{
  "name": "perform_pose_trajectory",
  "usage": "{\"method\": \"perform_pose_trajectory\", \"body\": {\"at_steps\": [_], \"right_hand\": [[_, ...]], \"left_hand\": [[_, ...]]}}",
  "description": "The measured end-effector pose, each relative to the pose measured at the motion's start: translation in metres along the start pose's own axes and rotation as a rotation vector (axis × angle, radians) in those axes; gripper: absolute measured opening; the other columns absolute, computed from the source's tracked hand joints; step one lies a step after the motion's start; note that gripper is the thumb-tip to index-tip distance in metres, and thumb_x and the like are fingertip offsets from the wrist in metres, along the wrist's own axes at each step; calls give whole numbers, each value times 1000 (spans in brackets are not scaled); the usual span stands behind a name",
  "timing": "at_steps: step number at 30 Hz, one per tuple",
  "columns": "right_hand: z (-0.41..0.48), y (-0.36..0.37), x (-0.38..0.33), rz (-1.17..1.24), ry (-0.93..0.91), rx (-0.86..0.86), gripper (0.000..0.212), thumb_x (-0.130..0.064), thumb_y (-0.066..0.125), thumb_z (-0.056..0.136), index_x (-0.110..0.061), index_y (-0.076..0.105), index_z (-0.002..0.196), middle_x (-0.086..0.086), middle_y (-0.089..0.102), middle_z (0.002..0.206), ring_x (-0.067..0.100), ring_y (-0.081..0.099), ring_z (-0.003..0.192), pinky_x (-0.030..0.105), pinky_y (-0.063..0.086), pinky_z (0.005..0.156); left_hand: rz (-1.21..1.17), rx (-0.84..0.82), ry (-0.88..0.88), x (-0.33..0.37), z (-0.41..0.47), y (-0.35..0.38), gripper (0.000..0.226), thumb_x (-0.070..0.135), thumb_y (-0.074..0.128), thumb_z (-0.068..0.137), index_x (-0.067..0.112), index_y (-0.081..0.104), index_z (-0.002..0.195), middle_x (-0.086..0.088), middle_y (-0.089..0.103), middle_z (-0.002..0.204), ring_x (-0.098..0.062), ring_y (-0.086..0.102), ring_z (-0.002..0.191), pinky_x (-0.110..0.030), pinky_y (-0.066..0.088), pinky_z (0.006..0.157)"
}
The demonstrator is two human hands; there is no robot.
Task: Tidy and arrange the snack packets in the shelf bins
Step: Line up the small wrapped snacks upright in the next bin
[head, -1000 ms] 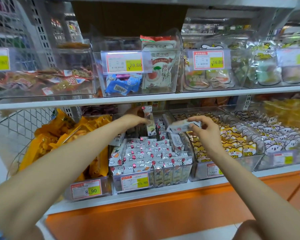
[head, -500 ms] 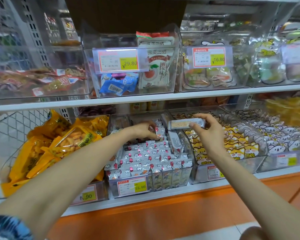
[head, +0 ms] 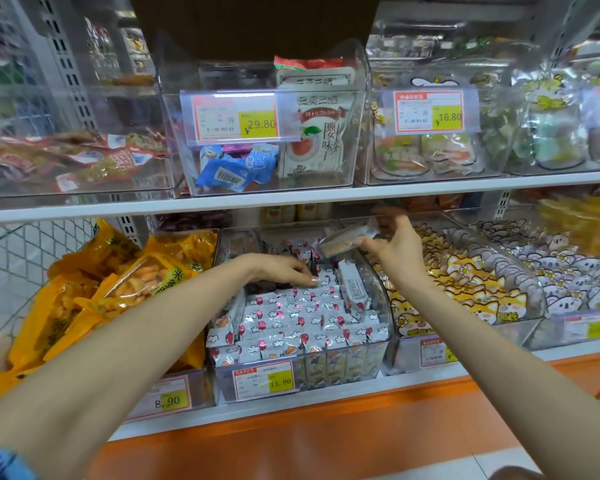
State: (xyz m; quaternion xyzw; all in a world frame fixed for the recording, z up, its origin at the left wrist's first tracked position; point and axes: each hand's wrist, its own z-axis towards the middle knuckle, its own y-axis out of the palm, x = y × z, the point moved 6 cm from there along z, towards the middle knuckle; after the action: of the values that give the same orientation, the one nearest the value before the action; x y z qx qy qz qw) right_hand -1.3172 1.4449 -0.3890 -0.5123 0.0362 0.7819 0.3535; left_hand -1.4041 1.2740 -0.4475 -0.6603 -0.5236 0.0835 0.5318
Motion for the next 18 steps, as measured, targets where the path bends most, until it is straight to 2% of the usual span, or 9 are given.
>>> {"method": "perform_pose_trajectory", "body": {"at_steps": [4, 7, 10, 12, 15, 18], "right_hand": [[11, 17, -1, -105, -78, -98, 47, -8, 78, 73, -5, 57, 115, -1, 58, 102, 10, 53, 93, -5, 34, 61], [18, 24, 7, -77, -75, -129, 47, -6, 79, 72, -6, 58, 115, 7, 63, 107, 15, 59, 95, -1, 40, 63], [22, 28, 12, -70, -70, -144, 48, -4, 79, 71, -6, 58, 114, 10, 64, 106, 20, 61, 95, 7, 46, 67], [23, 28, 11, -45, -54, -144, 46, -3, 77, 72, -4, 56, 113, 9, 62, 103, 17, 59, 88, 5, 46, 62], [22, 28, 9, 27, -25, -135, 45, -8, 78, 73, -5, 54, 111, 6, 60, 98, 13, 57, 85, 4, 45, 57], [19, 30, 8, 68, -11, -173, 30, -8, 74, 78, -12, 60, 104, 5, 61, 98, 10, 60, 84, 5, 46, 54]], "left_hand": [[-126, 29, 1, -7, 2, -4, 61, 36, 63, 86, 10, 38, 136, -5, 50, 134, -19, 49, 121, -31, 36, 108], [-194, 29, 3, -11, 2, -7, 64, 27, 65, 86, 8, 33, 138, -6, 51, 136, -20, 50, 123, -32, 36, 109], [-165, 88, -13, -16, 1, -14, 71, 34, 68, 82, 9, 32, 139, -5, 47, 138, -21, 47, 125, -35, 35, 110], [-151, 176, 2, -17, -1, -21, 66, 34, 68, 83, 10, 36, 136, -2, 49, 131, -20, 47, 121, -34, 34, 109], [-239, 341, 108, -10, -5, -32, 47, 10, 64, 86, 10, 42, 126, -7, 53, 126, -21, 51, 116, -33, 39, 103], [-207, 393, 195, 2, -8, -36, 47, 2, 64, 84, 10, 43, 125, -3, 53, 119, -16, 51, 109, -25, 41, 93]]}}
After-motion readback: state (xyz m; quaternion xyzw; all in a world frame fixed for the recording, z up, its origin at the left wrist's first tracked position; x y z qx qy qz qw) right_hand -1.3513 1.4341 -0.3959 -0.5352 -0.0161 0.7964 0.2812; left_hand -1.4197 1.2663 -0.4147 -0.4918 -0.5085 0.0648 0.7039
